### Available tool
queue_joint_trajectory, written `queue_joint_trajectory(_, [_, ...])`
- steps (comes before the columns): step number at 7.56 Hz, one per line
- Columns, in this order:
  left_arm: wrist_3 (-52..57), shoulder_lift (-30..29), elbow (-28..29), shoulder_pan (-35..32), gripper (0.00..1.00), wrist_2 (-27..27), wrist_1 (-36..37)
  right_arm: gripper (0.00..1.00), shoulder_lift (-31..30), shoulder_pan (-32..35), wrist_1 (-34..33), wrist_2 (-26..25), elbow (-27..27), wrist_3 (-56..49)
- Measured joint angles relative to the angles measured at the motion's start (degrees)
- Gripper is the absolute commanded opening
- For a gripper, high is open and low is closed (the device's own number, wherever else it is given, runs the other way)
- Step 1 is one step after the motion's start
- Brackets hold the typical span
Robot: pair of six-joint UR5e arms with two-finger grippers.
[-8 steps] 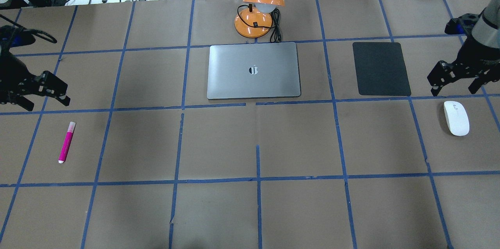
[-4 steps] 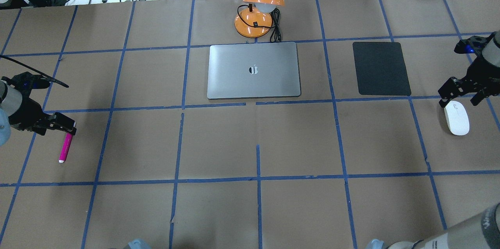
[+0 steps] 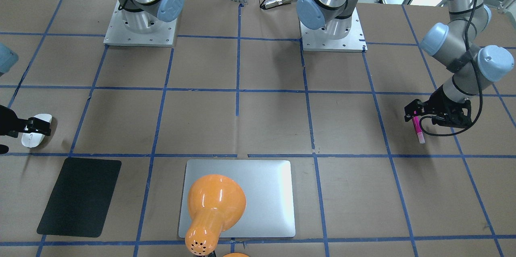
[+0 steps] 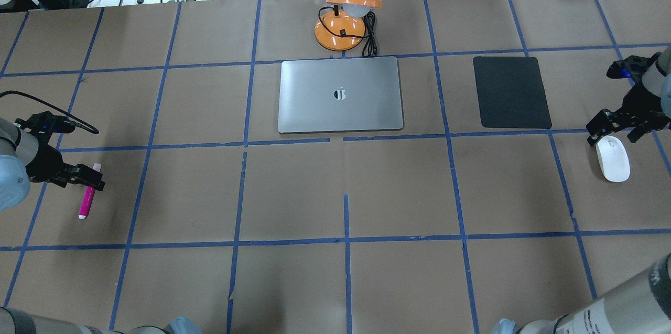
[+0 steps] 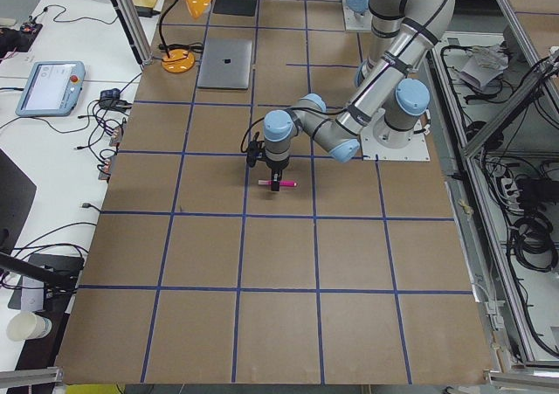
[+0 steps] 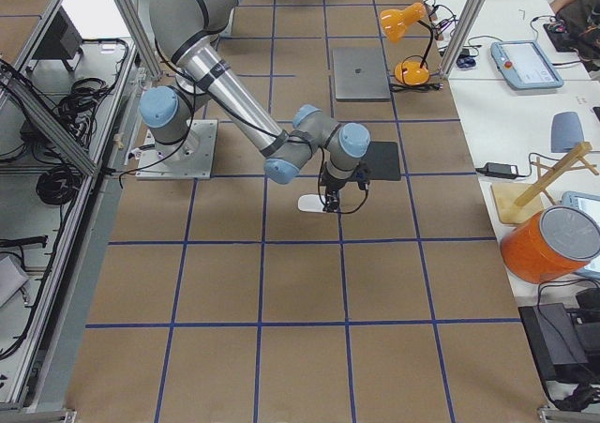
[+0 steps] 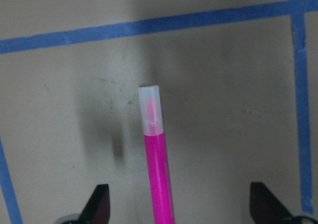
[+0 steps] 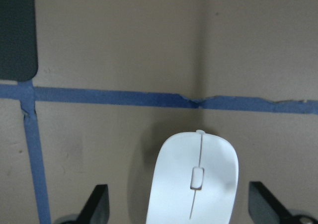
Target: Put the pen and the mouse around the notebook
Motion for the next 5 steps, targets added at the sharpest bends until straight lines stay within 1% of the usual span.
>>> queue_joint_trajectory(1, [-1.21,-0.57,-0.2,0.04,0.9,0.04,0.2,1.0,0.05,-0.49,-0.08,-0.65,0.94,-0.26])
queue_joint_trajectory(2, [-1.57,-1.09,-0.26,0.06,0.81,0.17,0.28,1.0,0.06,-1.09,-0.3,-1.53,1.87,-0.65])
queue_joint_trajectory(3, [-1.69,-1.45,-0.26,0.07,0.48,0.24,0.42,0.99,0.07,-1.45,-0.46,-2.02,2.43,-0.87])
queue_joint_trajectory(4, [-1.82,-1.64,-0.25,0.07,0.23,0.27,0.59,0.7,0.07,-1.6,-0.58,-2.15,2.69,-0.94])
queue_joint_trajectory(5, [-1.98,-1.71,-0.23,0.07,0.01,0.28,0.68,0.43,0.08,-1.64,-0.79,-2.05,2.76,-0.97])
